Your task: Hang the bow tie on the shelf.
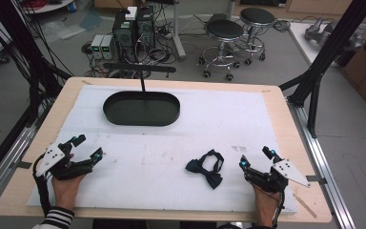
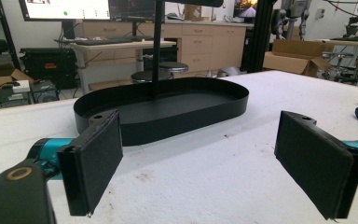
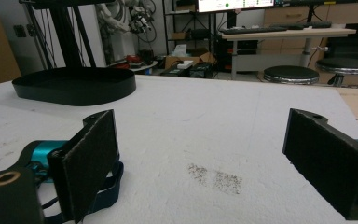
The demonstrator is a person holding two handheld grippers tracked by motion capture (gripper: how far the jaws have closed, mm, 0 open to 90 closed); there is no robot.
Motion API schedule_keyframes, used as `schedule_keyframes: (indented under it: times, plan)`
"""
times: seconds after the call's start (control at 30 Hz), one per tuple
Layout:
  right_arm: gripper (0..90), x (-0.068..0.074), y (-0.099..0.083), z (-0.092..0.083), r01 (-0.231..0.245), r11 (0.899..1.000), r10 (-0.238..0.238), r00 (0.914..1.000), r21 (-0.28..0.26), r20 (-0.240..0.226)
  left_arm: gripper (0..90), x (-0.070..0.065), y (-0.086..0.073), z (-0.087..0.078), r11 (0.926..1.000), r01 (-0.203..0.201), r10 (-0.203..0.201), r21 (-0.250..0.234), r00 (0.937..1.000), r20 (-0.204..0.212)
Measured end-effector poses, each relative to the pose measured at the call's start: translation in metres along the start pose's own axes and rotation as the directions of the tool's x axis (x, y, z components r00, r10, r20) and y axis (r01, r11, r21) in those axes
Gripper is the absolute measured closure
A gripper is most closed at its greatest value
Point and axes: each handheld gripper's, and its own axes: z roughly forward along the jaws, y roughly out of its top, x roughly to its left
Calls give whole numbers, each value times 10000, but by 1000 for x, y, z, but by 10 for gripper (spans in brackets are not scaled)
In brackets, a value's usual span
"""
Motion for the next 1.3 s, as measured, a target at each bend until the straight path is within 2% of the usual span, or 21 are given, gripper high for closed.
schedule_keyframes:
  times: [0.13, 0.33, 0.5, 0.6, 0.67, 0.73, 0.77, 0.87, 0.93, 0.97, 1.03, 1.07, 1.1, 1.13, 1.17, 1.27, 1.3]
  plan:
    - [92, 0, 0, 0, -46, 10000, 46, 10000, 9, -57, 155, 0, 0, 0, 10000, -34, 34, 56, 10000, -8]
    - [92, 1, 0, 1, 197, 9998, -197, 9997, 61, -135, 154, -1, 0, 1, 9999, -160, 160, 28, 9999, 48]
    - [92, -1, 1, 2, -26, 9998, 28, 9999, 192, -138, 154, -1, 0, 0, 9998, -173, 173, 39, 9998, 41]
    - [92, -1, 3, 3, -35, 9993, 53, 9988, 368, -490, 155, -1, 0, 0, 9999, -127, 127, 40, 9999, 40]
    - [92, 0, 5, 5, -219, 9984, 268, 9952, 524, -940, 155, 0, 0, 0, 10000, -71, 71, 33, 10000, 14]
    - [92, 1, 6, 6, -213, 9979, 274, 9945, 613, -1013, 155, 0, 0, 0, 10000, -71, 71, 27, 10000, 10]
    - [92, 4, 11, 9, -93, 9971, 191, 9914, 758, -1292, 155, -1, 0, 0, 10000, -78, 78, 6, 10000, 16]
    - [92, 9, 19, 11, -22, 9962, 170, 9853, 871, -1700, 155, -1, 0, 0, 10000, -88, 88, -4, 10000, 29]
    - [92, 10, 21, 11, -2, 9957, 170, 9832, 924, -1815, 155, -1, 0, 0, 10000, -90, 90, -14, 10000, 30]
    - [92, 15, 28, 13, 219, 9942, 10, 9772, 1057, -2122, 155, -1, 0, 0, 10000, -94, 94, -22, 9999, 40]
    - [92, 19, 33, 14, 430, 9920, -130, 9698, 1183, -2434, 155, -1, 0, -1, 10000, -94, 94, -34, 9999, 44]
    - [92, 19, 33, 14, 430, 9920, -130, 9698, 1183, -2434, 155, -1, 0, -1, 10000, -94, 94, -34, 9999, 44]
    - [92, 23, 37, 15, 634, 9893, -257, 9622, 1314, -2711, 155, -1, 0, -1, 9999, -94, 95, -39, 9999, 45]
    - [92, 23, 37, 15, 634, 9893, -257, 9622, 1314, -2711, 155, -1, 0, -1, 9999, -102, 102, -34, 9999, 43]
    - [92, 27, 41, 16, 712, 9874, -251, 9520, 1410, -3050, 155, -1, 0, 0, 9999, -97, 97, -47, 9999, 46]
    - [93, 31, 43, 19, 923, 9805, -274, 9381, 1732, -3452, 155, -1, 0, 0, 9999, -119, 119, -42, 9999, 56]
    - [93, 31, 43, 19, 923, 9805, -274, 9381, 1732, -3452, 155, -1, 0, 0, 9999, -116, 116, -44, 9999, 52]
